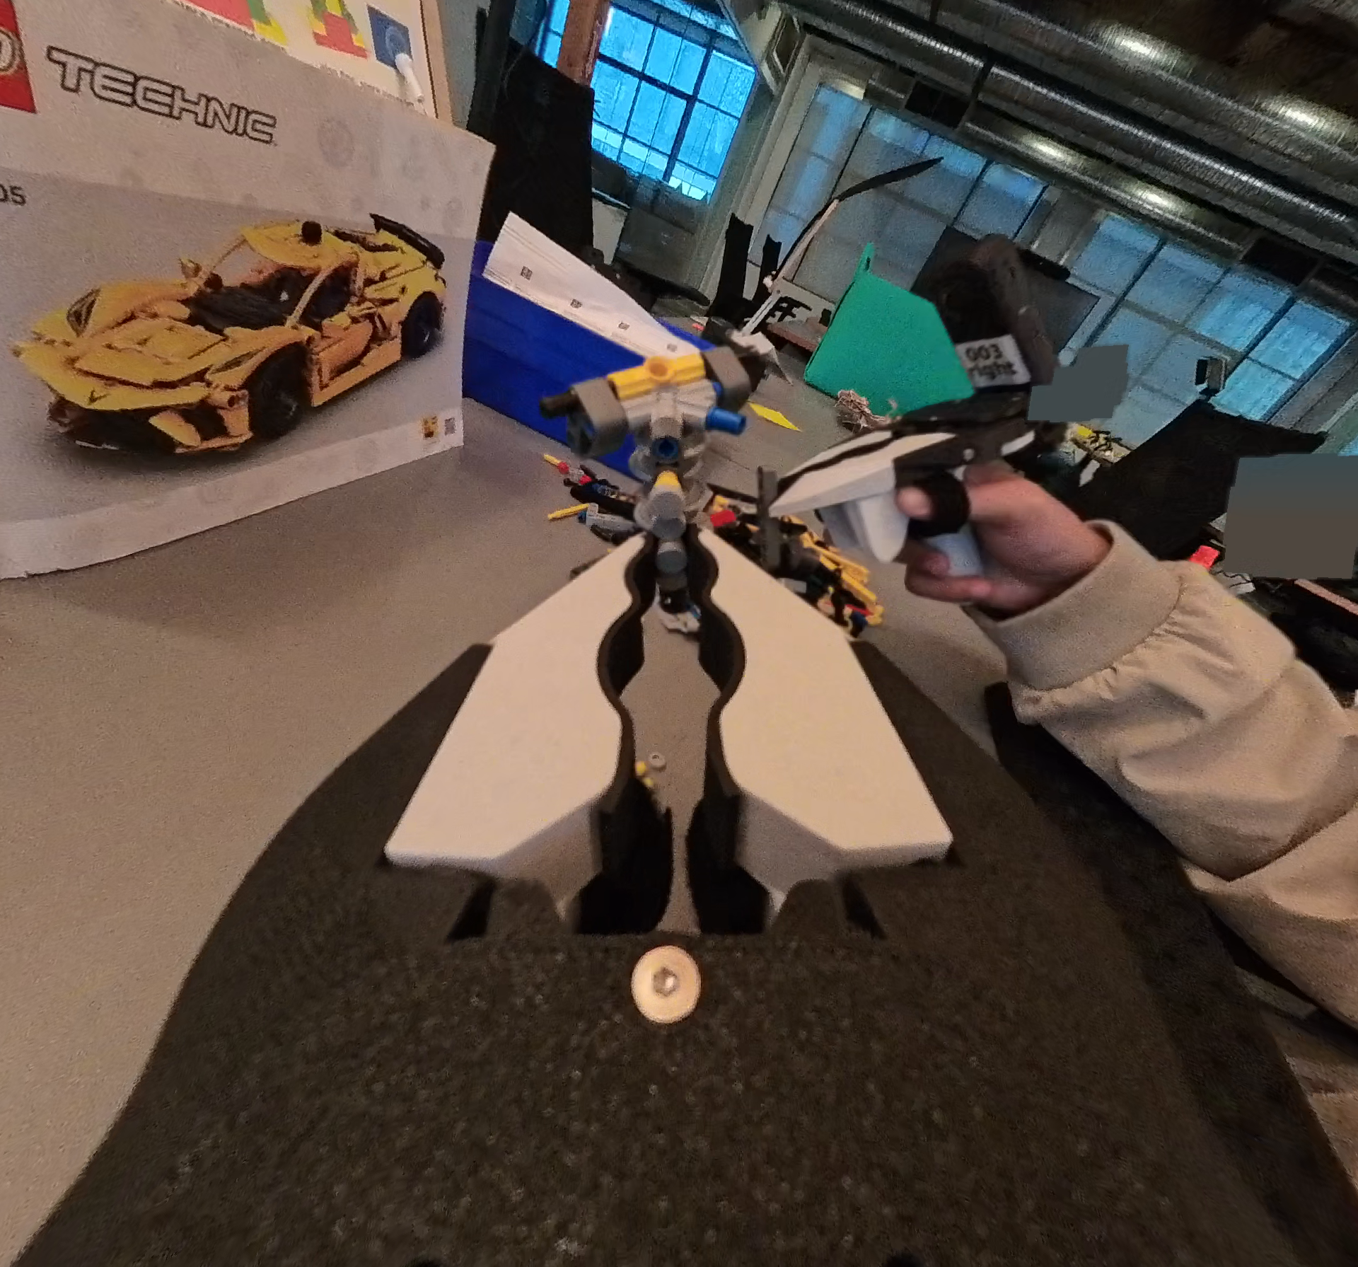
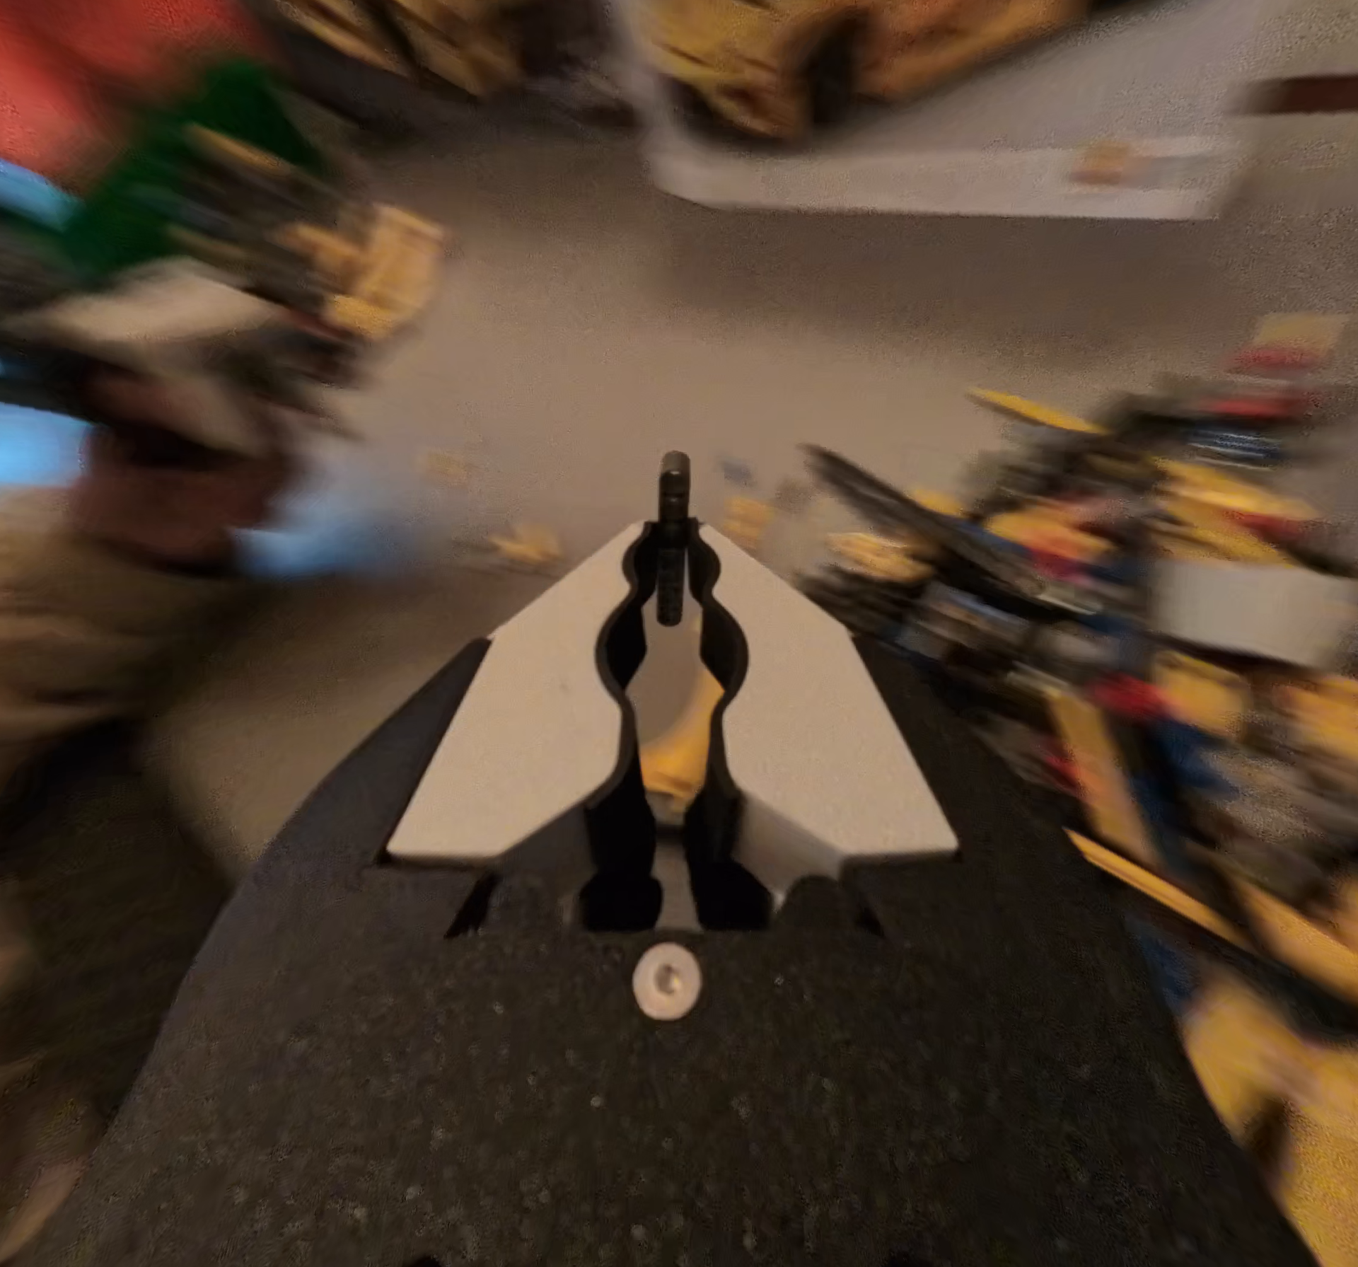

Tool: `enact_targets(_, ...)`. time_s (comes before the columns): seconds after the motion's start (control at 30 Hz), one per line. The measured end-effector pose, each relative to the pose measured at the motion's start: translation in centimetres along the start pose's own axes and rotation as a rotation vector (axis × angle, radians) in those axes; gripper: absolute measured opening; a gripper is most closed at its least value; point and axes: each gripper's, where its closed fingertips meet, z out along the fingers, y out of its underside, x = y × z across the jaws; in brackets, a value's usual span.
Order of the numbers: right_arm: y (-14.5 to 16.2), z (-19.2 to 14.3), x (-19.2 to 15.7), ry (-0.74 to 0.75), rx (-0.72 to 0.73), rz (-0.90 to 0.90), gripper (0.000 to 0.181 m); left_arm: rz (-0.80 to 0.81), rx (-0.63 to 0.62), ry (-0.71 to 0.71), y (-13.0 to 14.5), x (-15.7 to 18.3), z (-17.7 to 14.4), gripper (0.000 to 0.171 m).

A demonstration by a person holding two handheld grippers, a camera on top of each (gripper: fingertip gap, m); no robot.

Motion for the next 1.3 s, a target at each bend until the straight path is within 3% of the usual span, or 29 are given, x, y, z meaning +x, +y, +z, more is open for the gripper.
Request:
enact_targets(0.03, 0.9, -0.4, 1.8, 0.099, -0.053, -0.056, 0.006, -0.003, -0.016, 0.0, 0.3, 0.0, 0.1, 0.007)
enact_targets(0.13, 1.8, -0.8, -0.1, -0.16, -0.097, 0.062, 0.006, -0.009, -0.044, 0.003, 1.0, -0.1, 0.4, 0.007)
enact_targets(0.3, -0.6, -4.3, -5.5, -0.734, 0.063, 0.236, 0.006, 0.027, -0.062, 0.01, 1.3, 0.4, 0.6, 0.007)
enact_targets(0.4, -0.6, -4.8, -7.0, -0.841, 0.06, 0.256, 0.005, 0.046, -0.069, 0.006, 1.4, 0.4, 0.7, 0.007)
enact_targets(0.5, -0.1, -3.1, -6.5, -0.718, 0.019, 0.201, 0.006, 0.021, -0.067, 0.016, 1.5, 0.4, 0.7, 0.007)
enact_targets(0.6, 2.5, 0.6, 1.2, -0.082, -0.143, -0.025, 0.006, -0.061, -0.078, 0.022, 2.0, 0.1, 1.0, 0.007)
enact_targets(0.67, 4.2, 0.8, 5.1, 0.197, -0.289, -0.141, 0.008, -0.111, -0.067, 0.059, 1.9, 0.5, 0.9, 0.007)
enact_targets(0.73, 4.4, 1.5, 5.1, 0.223, -0.317, -0.139, 0.012, -0.157, -0.046, 0.093, 1.4, 0.8, 0.8, 0.007)
enact_targets(0.83, 3.2, 2.1, 4.4, 0.218, -0.285, -0.132, 0.036, -0.236, -0.005, 0.181, 0.6, 1.7, 0.4, 0.006)
enact_targets(0.9, 0.9, 2.7, 1.3, 0.11, -0.181, -0.189, 0.044, -0.254, -0.001, 0.259, 0.2, 2.7, 0.2, 0.006)
enact_targets(1.0, -2.1, 2.2, -9.1, -0.391, 0.005, -0.258, 0.052, -0.233, -0.022, 0.36, 0.1, 4.3, -0.2, 0.006)
enact_targets(1.07, -3.3, 0.5, -13.5, -0.683, 0.07, -0.221, 0.053, -0.218, -0.035, 0.407, 0.1, 5.1, -0.5, 0.006)
enact_targets(1.2, -4.4, 0.9, -15.3, -0.903, 0.059, -0.072, 0.041, -0.181, -0.071, 0.436, 0.7, 5.7, -0.6, 0.006)
enact_targets(1.3, -3.6, 2.3, -15.6, -0.925, 0.037, -0.059, 0.027, -0.178, -0.09, 0.433, 1.1, 5.7, -0.4, 0.006)
